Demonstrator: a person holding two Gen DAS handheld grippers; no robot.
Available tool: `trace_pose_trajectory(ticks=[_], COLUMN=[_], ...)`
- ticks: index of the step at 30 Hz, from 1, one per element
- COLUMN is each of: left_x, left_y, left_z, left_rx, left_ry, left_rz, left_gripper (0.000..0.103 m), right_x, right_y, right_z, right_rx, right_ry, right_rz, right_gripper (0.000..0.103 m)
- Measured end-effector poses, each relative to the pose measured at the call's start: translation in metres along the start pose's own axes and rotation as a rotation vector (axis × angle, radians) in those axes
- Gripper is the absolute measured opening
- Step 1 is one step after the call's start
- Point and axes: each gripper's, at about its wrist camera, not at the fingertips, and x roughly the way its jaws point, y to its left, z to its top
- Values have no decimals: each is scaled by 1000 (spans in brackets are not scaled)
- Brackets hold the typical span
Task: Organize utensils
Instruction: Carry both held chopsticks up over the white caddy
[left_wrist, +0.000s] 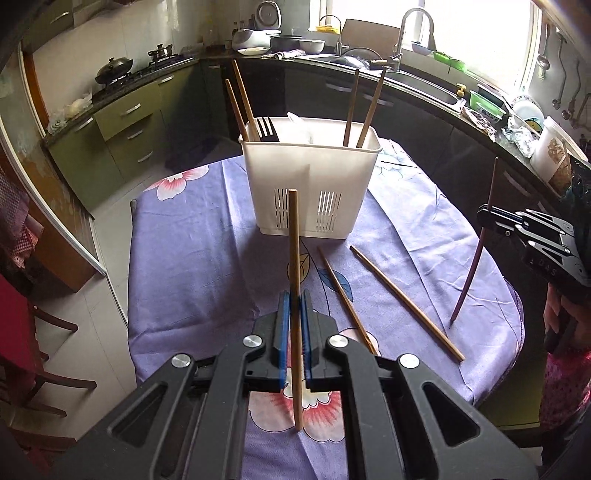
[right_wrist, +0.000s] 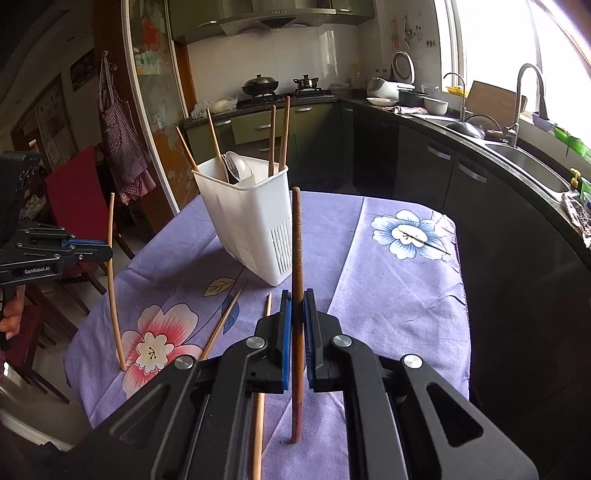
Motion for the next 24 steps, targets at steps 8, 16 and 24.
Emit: trace_pose_trajectory(ticks=[8, 16, 24], left_x=[-10, -23, -33], left_y=[-2, 0, 2], left_z=[-3, -1, 6], left_rx=[6, 5, -1], left_ry=[-18, -53, -81], left_rz=[-15, -28, -42], left_gripper=[6, 6, 6], right_x=[-7, -17, -23], right_y=[4, 8, 15], right_z=[2, 8, 23], right_rx=[-15, -25, -33], right_ry=[-14, -38, -56], right_rz=[8, 24, 46], right_gripper=[7, 7, 7])
